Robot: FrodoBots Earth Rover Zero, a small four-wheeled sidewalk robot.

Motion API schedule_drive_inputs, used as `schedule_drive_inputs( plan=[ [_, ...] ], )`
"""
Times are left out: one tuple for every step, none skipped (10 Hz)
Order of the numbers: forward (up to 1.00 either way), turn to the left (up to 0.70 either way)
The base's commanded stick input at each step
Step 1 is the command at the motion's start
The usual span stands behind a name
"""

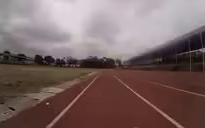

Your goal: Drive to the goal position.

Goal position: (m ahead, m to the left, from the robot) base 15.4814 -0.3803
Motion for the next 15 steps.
schedule_drive_inputs(
  plan=[
    [1.0,0.0],
    [1.0,0.0],
    [1.0,-0.21],
    [1.0,-0.38],
    [1.0,-0.15],
    [1.0,0.0],
    [1.0,0.0],
    [1.0,0.0],
    [1.0,0.0],
    [1.0,0.0],
    [1.0,0.0],
    [1.0,0.0],
    [1.0,-0.02],
    [1.0,-0.06],
    [1.0,-0.2]
  ],
)
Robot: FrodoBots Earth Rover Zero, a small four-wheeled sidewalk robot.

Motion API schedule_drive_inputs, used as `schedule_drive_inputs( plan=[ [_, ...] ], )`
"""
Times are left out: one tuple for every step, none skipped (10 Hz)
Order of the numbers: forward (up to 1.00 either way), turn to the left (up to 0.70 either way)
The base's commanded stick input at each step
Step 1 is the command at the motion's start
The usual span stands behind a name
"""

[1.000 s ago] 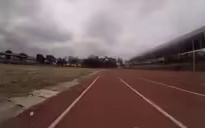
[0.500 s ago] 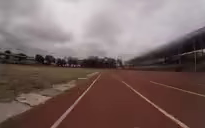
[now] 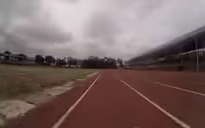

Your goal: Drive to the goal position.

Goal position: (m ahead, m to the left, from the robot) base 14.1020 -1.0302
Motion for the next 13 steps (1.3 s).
schedule_drive_inputs(
  plan=[
    [1.0,-0.38],
    [1.0,-0.4],
    [1.0,-0.01],
    [1.0,-0.08],
    [1.0,-0.19],
    [1.0,-0.36],
    [1.0,-0.37],
    [1.0,-0.32],
    [1.0,-0.12],
    [1.0,-0.24],
    [1.0,-0.36],
    [1.0,-0.25],
    [1.0,-0.03]
  ],
)
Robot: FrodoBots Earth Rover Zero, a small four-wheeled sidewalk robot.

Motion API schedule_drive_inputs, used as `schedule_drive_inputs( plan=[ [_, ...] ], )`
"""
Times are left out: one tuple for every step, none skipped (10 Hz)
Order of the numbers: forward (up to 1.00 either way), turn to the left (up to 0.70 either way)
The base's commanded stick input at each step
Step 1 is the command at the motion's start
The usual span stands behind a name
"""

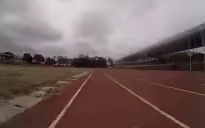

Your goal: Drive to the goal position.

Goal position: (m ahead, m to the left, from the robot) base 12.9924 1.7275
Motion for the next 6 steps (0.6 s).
schedule_drive_inputs(
  plan=[
    [1.0,0.0],
    [1.0,0.0],
    [1.0,0.0],
    [1.0,0.0],
    [1.0,0.0],
    [1.0,0.0]
  ],
)
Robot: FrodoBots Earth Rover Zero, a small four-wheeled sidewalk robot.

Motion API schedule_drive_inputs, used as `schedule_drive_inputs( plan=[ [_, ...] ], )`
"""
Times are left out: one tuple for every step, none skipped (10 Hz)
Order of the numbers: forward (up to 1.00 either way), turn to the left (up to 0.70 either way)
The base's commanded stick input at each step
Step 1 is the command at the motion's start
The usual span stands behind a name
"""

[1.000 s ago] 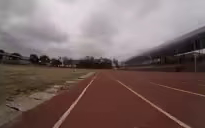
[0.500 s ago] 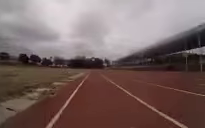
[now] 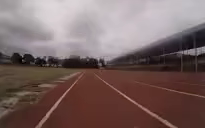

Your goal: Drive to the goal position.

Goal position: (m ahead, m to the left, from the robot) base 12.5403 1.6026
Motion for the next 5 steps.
schedule_drive_inputs(
  plan=[
    [1.0,0.0],
    [1.0,0.0],
    [1.0,0.21],
    [1.0,0.35],
    [1.0,0.34]
  ],
)
